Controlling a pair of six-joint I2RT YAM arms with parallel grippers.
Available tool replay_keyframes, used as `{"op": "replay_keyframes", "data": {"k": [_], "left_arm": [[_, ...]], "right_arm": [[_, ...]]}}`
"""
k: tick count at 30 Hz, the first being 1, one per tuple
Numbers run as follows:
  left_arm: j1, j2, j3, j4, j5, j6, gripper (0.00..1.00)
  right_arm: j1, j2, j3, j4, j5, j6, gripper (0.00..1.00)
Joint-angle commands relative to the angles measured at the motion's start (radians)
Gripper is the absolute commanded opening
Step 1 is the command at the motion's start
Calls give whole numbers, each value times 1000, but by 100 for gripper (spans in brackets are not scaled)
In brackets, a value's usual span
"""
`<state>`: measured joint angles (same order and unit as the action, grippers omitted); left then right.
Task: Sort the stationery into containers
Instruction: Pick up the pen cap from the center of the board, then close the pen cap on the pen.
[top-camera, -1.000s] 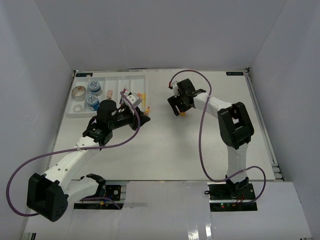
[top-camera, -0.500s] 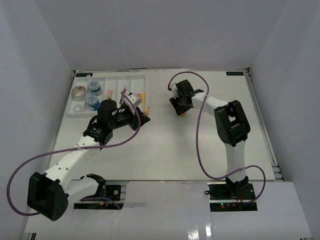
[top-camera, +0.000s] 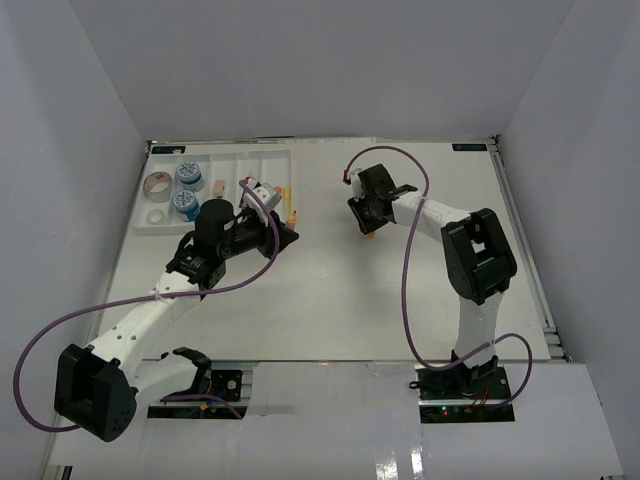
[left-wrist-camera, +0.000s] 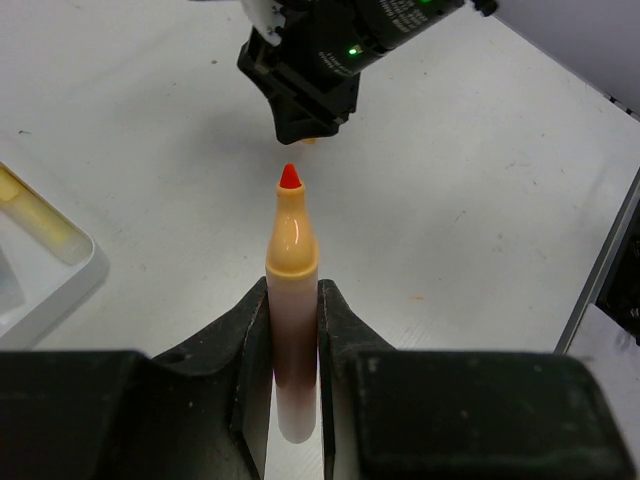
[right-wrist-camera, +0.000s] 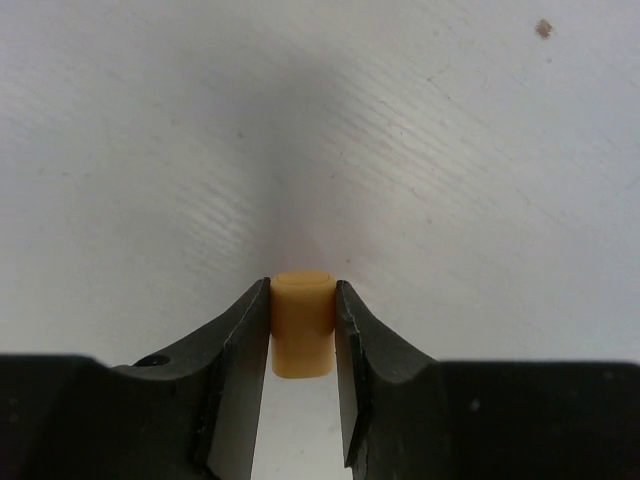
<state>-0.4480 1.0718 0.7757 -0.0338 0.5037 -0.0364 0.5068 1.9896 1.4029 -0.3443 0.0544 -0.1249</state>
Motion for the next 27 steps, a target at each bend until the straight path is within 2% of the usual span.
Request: {"op": "replay_keyframes", "data": {"k": [1,2,8,13,19,27], "left_arm": [[-1,-21,7,25,-36,-52,0],[-1,-24,5,25,-40,-60,0],[-1,-49,-24,107,-56,-122,0],[-1,-64,-39,132,-80,-137,0],[-1,-91,-62,169,-99,-143,0],[-1,-110,-78,198,-77,-134,0]], "right_arm": [[42,-202,-50,93,19,74,10],[59,-237,-76,128,33,85,8],[208,-458,-108,266,142,191,8],[337,-598,-200,557,287,263,9],[479,-618,-243,790,436,271,8],[572,-574,-257,945,551,269,8]]}}
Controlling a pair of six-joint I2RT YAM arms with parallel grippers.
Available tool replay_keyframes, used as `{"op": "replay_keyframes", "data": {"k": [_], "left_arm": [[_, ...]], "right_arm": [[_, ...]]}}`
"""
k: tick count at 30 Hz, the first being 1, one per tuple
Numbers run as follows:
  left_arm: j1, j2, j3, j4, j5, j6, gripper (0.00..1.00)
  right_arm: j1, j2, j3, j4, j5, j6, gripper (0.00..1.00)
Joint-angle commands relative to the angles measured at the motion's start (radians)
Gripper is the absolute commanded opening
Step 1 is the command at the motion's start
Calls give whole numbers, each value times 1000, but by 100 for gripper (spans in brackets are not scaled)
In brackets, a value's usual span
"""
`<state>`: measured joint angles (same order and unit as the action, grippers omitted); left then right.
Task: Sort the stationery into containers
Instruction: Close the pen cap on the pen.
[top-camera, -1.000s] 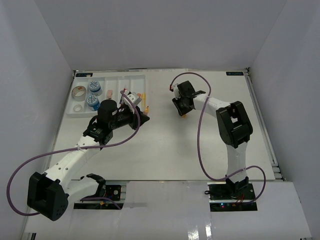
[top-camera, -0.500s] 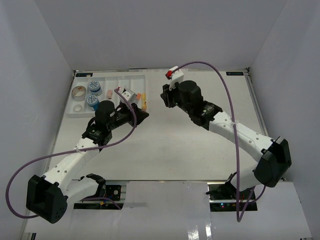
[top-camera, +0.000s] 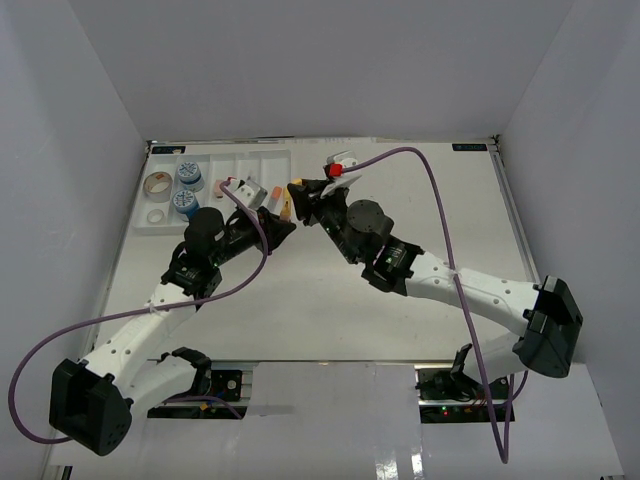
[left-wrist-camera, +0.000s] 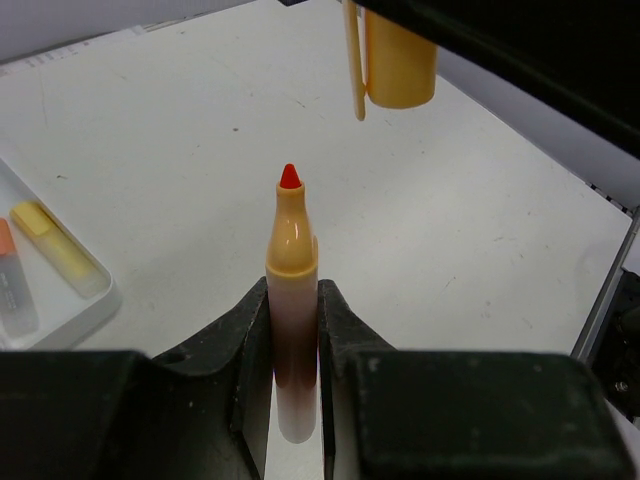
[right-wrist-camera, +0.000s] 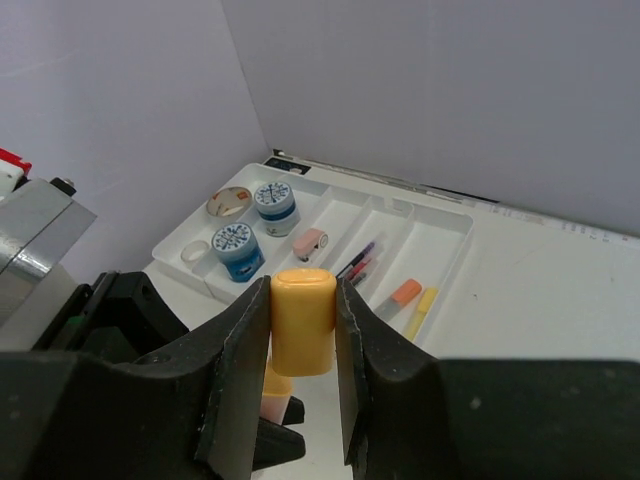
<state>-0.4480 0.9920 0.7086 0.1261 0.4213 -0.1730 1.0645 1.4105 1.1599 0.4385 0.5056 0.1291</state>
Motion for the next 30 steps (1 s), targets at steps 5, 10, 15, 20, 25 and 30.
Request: {"op": "replay_keyframes", "data": {"k": [5,10,15,20,25,30], "left_arm": [[-1,-38,-17,52,25,13,0],[-1,-50,-24,63,30,24,0],[-1,-56,-29,72,31,33,0],[-1,-56,-31,73,33,36,0],[-1,-58,-32,75,36,40,0],[-1,-56,-32,78,39,41,0]], "right_arm": [[20,41,6,194,119,17,8],[26,56,15,184,102,38,8],[28,64,18,184,82,58,8],[31,71,24,204,71,64,8],[31,71,1,256,63,67,8],[32,74,-3,275,37,79,8]]}}
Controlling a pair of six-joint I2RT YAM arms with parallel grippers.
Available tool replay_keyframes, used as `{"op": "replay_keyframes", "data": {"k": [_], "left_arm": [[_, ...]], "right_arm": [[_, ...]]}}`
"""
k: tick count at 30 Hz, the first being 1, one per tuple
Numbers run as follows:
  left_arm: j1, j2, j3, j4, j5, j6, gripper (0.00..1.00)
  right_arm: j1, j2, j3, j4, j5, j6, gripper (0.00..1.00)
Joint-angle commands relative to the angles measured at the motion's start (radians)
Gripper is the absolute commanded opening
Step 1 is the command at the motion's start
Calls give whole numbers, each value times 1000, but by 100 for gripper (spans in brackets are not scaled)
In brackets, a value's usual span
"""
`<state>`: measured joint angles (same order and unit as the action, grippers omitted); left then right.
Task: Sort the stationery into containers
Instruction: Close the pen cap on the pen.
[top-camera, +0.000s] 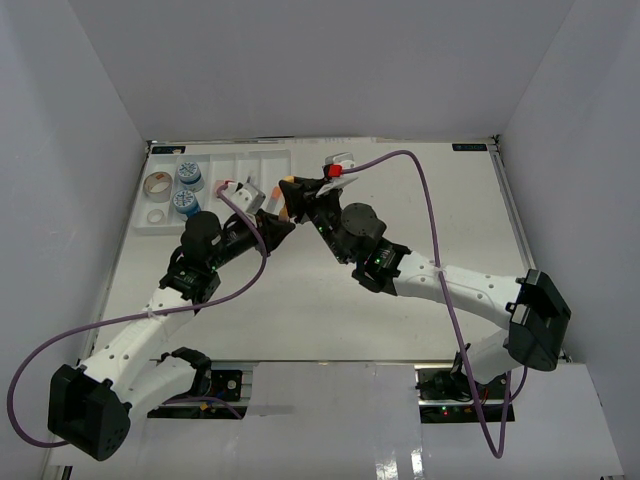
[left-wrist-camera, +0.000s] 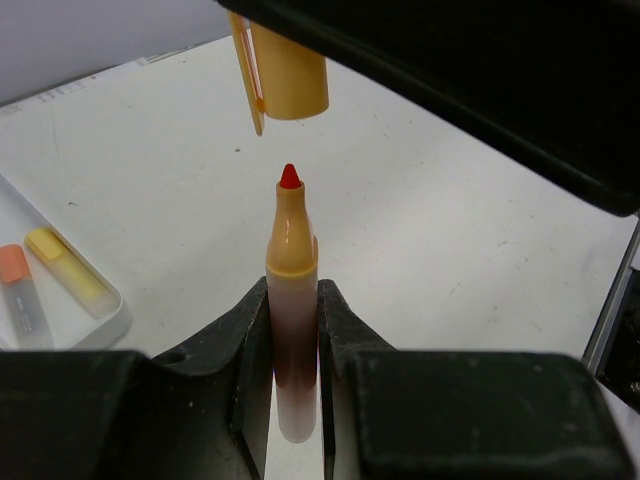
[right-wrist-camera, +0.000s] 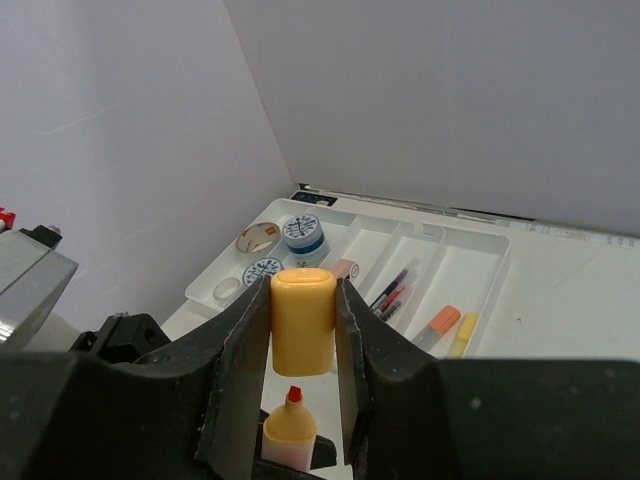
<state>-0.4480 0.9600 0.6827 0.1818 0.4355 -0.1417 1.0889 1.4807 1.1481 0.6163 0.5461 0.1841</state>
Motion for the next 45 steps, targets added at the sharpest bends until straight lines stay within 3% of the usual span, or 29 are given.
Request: {"op": "replay_keyframes", "data": {"k": [1,30,39,45], "left_arm": [[-1,-24,-8,21,26,10,0],[-1,-72,-40,67,-47,7,0],[-1,-90,-78,148,-46,-12,0],[-1,-87,-91,226,-15,-35,0]], "right_arm": [[8,4,6,106,-8,23,8],[48,10,-71,117,17,54,8],[69,6,-111,160,28,72,25],[80,7,-117,165,23,68,29]]}}
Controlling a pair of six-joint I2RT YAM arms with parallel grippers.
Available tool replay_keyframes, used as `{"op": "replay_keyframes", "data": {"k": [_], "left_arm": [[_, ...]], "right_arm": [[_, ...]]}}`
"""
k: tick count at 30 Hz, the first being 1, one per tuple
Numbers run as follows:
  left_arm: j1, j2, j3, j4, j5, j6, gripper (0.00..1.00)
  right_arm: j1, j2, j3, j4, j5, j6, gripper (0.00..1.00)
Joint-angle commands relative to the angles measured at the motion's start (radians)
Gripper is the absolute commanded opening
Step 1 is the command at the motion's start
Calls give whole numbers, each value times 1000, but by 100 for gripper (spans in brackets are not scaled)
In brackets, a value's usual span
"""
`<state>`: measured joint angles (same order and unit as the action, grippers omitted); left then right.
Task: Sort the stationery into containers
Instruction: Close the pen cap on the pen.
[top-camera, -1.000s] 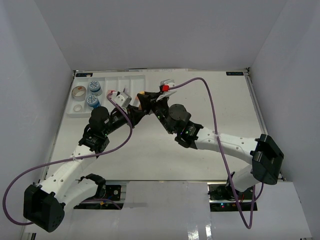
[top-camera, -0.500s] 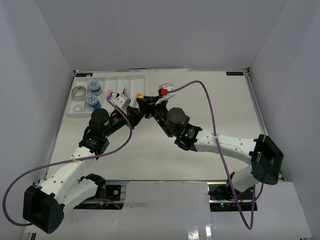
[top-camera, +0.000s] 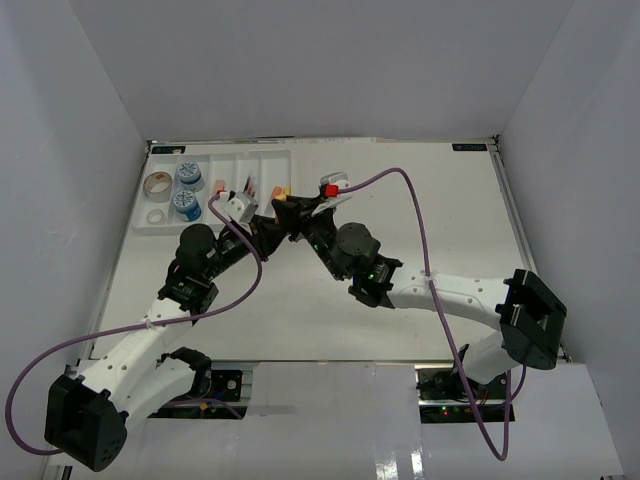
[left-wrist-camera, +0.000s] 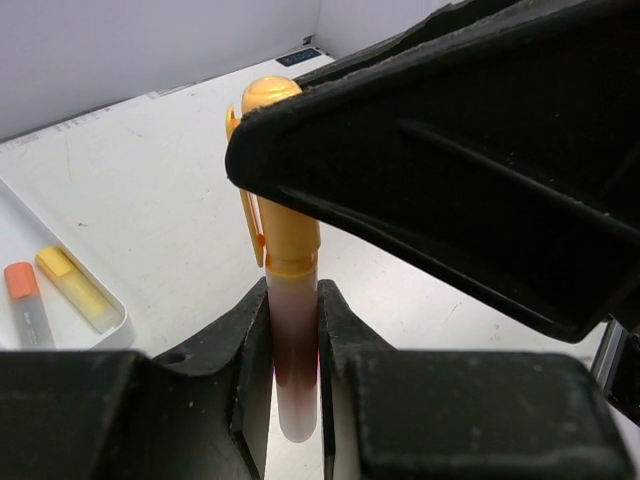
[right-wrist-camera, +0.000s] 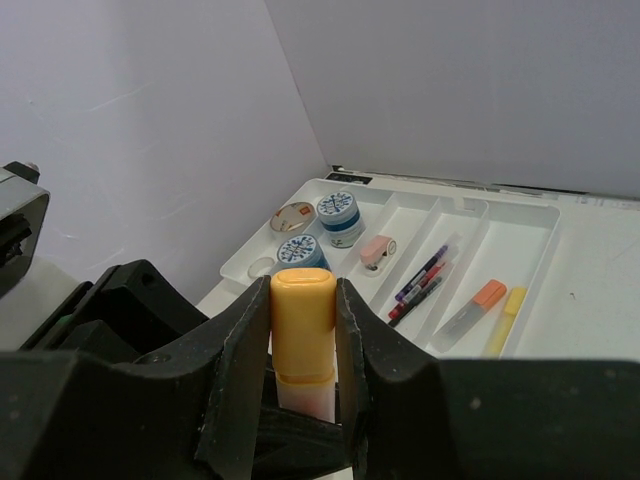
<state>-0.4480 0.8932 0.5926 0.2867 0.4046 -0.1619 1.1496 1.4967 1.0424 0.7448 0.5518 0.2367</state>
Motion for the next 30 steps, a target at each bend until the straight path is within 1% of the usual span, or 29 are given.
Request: {"op": "replay_keyframes", "data": {"k": [1,3,4,11,16,17,18,19,23,24,26,27,29,30], "left_arm": [[-1,-20,-4,132,23,-18,0],[-1,-20,-10,163,39,-27,0],[-1,-20,-10,166,42,-28,1],[-1,-11,-16,196,68,-50,1],[-1,-7,-25,213,77,-56,1],[-1,3,-28,226,88,-62,1],[-1,3,-28,226,88,-62,1],[-1,6,-28,227,91,-65,1],[-1,23,-30,261,135,-79,1],[-1,30,-28,267,164,-80,1],[-1,38,-22,281,206,-85,0],[-1,50,-13,282,262,-87,0],[-1,62,-2,295,321,-91,0],[0,81,12,302,382,-94,0]], "right_arm": [[21,-10,-16,36,17,13,31],[24,-22,-24,41,20,10,34],[24,-27,-27,42,22,7,38],[27,-67,-50,39,16,-17,52],[29,-130,-82,30,-3,-28,69],[30,-182,-94,-16,-33,-34,77],[30,-182,-94,-16,-33,-34,77],[30,-209,-97,-33,-49,-40,80],[30,-292,-122,-145,-82,-60,87],[29,-309,-125,-171,-92,-68,88],[27,-371,-140,-214,-95,-92,95],[13,-419,-145,-261,-108,-100,96],[-8,-461,-136,-330,-170,-123,95],[-36,-496,-118,-397,-218,-132,95]]}}
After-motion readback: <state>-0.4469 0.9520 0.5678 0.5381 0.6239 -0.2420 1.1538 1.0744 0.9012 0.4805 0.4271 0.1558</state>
